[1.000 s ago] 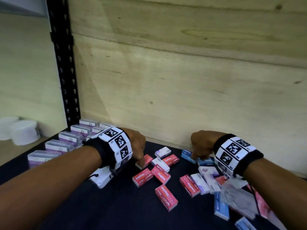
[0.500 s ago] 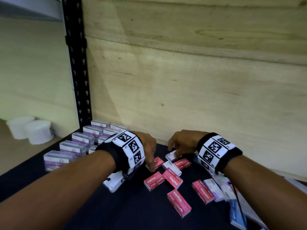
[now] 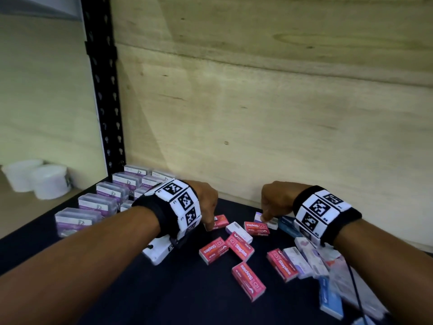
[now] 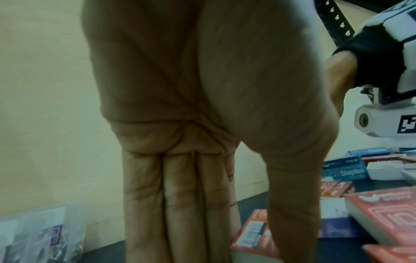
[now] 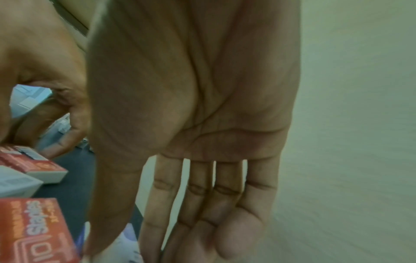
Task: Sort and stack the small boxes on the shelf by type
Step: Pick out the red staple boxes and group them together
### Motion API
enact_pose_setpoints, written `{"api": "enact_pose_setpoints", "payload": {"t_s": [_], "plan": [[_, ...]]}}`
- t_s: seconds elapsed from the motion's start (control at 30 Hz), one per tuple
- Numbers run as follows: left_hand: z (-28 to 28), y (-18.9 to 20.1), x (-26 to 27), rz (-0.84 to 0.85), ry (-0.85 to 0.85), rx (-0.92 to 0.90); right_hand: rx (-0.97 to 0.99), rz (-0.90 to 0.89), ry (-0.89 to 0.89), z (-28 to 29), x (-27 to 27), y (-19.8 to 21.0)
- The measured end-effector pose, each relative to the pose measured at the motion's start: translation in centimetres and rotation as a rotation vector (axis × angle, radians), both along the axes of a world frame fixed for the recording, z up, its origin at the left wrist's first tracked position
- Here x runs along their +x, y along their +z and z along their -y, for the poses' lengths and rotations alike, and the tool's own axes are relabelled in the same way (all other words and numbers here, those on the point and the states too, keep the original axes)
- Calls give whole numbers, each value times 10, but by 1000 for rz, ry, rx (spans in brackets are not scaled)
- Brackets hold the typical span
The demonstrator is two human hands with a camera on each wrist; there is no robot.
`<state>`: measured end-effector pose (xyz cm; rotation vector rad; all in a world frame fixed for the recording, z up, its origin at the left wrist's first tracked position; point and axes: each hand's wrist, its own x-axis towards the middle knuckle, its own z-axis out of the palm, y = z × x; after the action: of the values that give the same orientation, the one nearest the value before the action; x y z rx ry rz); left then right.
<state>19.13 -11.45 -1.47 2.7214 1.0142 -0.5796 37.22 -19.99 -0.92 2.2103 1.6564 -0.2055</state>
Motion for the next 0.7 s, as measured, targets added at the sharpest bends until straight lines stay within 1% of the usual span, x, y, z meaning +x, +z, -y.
{"api": "enact_pose_setpoints", "payload": {"t_s": [0.1, 0.13, 0.2, 0.27, 0.33, 0.47, 0.6, 0.7], "plan": [[1, -3, 0, -3, 0, 56, 4, 23, 4, 5, -2, 3], [1, -3, 0, -6, 0, 71, 24, -16, 31, 7, -5, 5], [2, -4, 1, -13, 8, 83, 41, -170, 100, 10, -13, 9], [1, -3, 1, -19, 10, 91, -19, -320, 163, 12, -24, 11], [2, -3, 1, -18, 9, 101, -94, -378, 207, 13, -31, 10], [2, -4, 2, -41, 10, 119, -128, -361, 236, 12, -35, 7], [1, -4, 3, -45, 9, 112, -116, -385, 214, 13, -33, 6], [-1, -5, 2, -27, 12, 102, -122, -366, 186, 17, -32, 9]]}}
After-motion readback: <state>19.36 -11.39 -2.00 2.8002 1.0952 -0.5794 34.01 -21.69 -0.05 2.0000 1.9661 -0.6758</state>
